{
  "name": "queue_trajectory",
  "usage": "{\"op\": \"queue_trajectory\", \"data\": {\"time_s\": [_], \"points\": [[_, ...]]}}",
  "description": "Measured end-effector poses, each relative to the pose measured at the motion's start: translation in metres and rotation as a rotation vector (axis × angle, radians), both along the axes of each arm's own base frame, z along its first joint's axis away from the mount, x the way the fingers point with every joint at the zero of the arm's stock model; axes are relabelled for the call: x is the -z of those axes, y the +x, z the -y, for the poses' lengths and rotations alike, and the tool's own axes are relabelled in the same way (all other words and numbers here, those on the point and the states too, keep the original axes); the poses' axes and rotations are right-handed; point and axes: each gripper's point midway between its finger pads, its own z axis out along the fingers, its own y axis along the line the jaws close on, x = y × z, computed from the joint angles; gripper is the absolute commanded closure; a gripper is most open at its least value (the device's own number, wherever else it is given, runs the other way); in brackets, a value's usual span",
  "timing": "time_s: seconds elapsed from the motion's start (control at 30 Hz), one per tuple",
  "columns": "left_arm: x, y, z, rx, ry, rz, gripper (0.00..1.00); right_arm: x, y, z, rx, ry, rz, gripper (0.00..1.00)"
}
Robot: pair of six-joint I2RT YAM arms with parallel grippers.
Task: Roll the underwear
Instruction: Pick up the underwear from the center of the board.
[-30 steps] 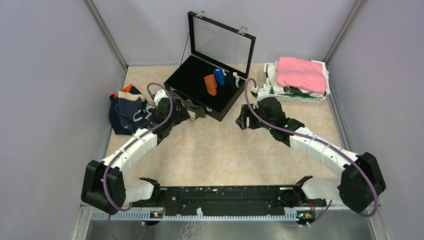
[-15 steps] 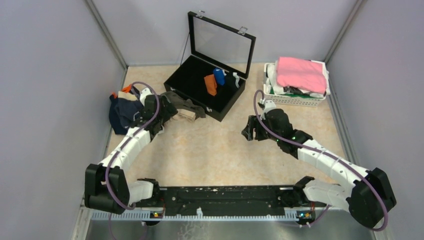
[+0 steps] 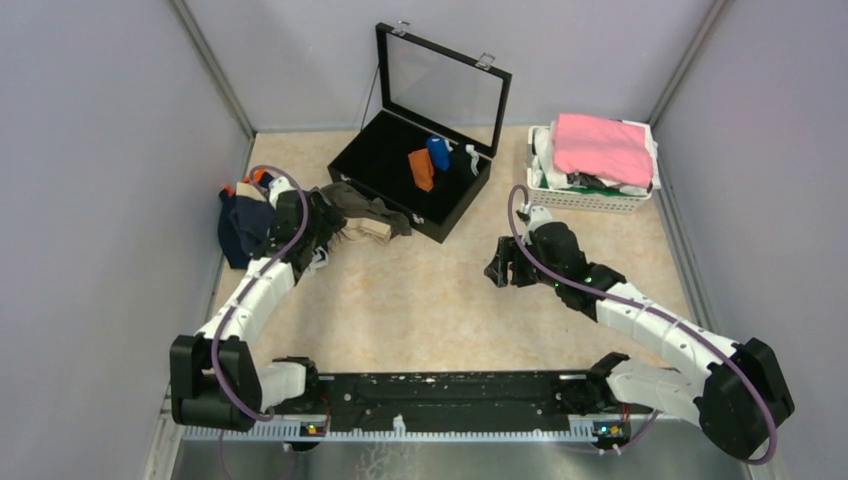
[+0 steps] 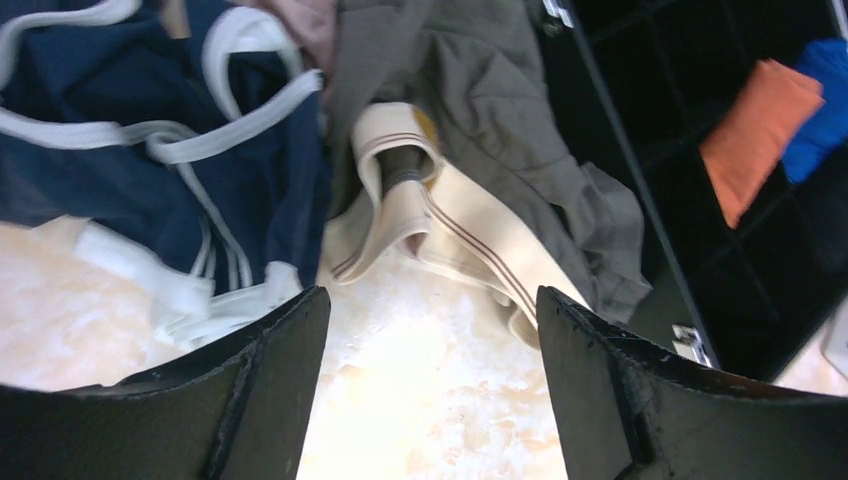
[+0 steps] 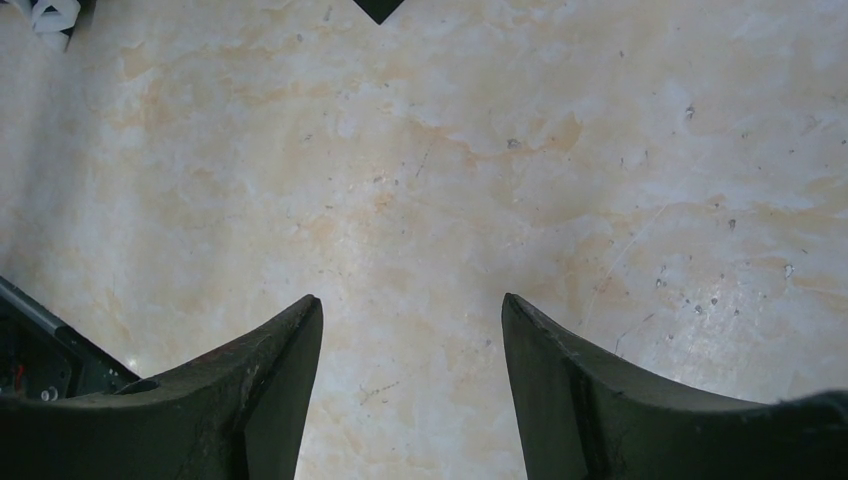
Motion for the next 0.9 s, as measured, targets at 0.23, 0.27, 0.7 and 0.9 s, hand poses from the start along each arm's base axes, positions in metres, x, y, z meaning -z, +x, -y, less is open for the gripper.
{"op": "queue_trajectory", "data": {"time_s": [0.23, 0.27, 0.7, 0.9], "points": [[0.009, 0.01, 0.05, 0.211, -0.101, 0.026, 0.22, 0.0, -0.001, -0.001, -0.008, 0.005, -0.004, 0.36], [0.014, 0.009, 0.061, 0.245, -0.115, 0.019, 0.22, 0.0, -0.001, -0.002, -0.009, 0.007, -0.004, 0.36], [0.075, 0.01, 0.135, 0.394, -0.215, -0.085, 0.26, 0.005, -0.004, -0.002, -0.015, 0.009, -0.013, 0.36], [0.074, 0.016, 0.135, 0.374, -0.22, -0.063, 0.35, 0.005, -0.005, 0.0, -0.013, 0.007, -0.012, 0.36]]}}
